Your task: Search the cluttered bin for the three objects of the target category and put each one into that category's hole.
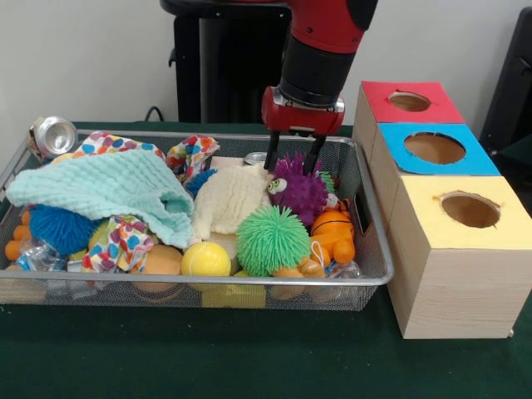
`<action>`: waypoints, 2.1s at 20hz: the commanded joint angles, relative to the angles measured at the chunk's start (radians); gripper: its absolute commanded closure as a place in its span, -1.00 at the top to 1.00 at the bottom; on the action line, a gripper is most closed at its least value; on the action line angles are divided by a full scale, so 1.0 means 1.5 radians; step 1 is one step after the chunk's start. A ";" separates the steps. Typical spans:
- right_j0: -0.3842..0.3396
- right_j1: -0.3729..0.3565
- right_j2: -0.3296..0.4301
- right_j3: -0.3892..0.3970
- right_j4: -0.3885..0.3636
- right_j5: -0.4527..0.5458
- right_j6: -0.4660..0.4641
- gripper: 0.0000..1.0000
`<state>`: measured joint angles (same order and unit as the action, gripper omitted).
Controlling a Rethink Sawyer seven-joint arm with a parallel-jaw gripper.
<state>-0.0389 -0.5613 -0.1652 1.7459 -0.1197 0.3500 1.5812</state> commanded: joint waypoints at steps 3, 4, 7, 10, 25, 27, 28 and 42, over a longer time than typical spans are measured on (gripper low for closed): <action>0.003 0.020 0.030 -0.003 0.018 -0.046 0.130 1.00; 0.005 0.010 0.033 0.002 0.023 -0.032 0.129 1.00; 0.023 -0.018 0.027 -0.005 0.029 0.013 0.126 1.00; 0.039 -0.040 0.020 -0.007 0.043 0.050 0.137 1.00; 0.071 0.013 -0.002 -0.094 0.079 0.079 0.147 1.00; 0.067 0.028 0.004 -0.096 0.088 0.062 0.152 1.00; 0.065 0.034 0.008 -0.097 0.093 0.056 0.152 1.00; 0.082 0.063 -0.002 -0.122 0.119 0.070 0.152 1.00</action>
<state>0.0884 -0.5235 -0.1999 1.6241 0.0060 0.4383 1.5812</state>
